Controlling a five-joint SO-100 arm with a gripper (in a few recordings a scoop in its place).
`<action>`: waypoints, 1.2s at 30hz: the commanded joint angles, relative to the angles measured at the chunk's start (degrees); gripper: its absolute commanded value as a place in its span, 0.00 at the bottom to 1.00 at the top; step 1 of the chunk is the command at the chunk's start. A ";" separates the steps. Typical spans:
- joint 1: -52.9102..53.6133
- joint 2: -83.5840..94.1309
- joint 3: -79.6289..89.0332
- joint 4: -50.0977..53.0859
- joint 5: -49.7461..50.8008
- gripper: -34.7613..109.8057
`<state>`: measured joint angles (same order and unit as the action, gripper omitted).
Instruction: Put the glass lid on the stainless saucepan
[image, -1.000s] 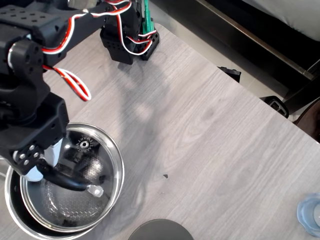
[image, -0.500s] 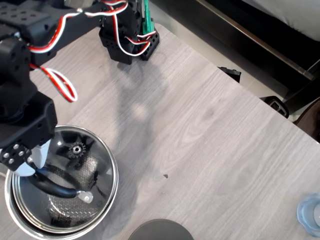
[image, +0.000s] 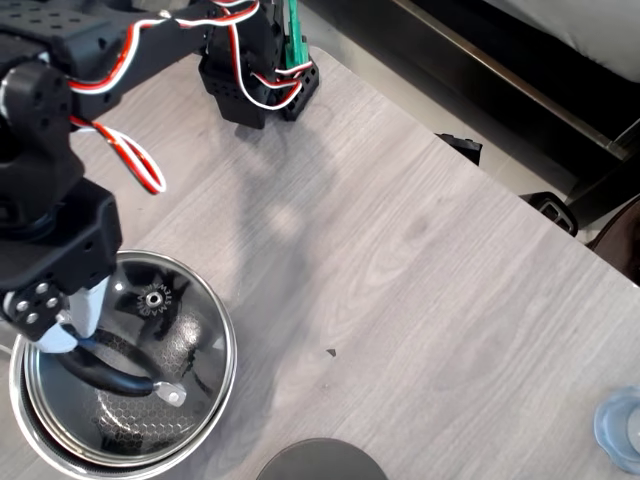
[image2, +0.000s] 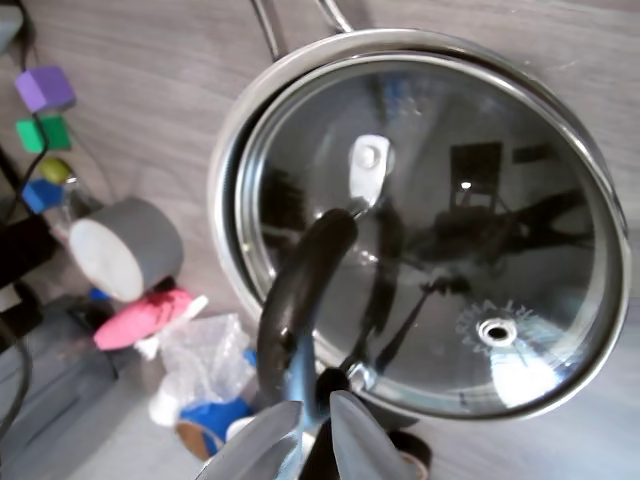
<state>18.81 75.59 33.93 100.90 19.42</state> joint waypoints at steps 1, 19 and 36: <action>-0.26 -1.41 -1.05 0.44 -0.53 0.24; -2.11 3.87 -1.41 0.00 0.09 0.33; -0.53 -3.69 -1.49 -2.02 0.26 0.33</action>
<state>18.46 72.51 33.84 98.96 19.42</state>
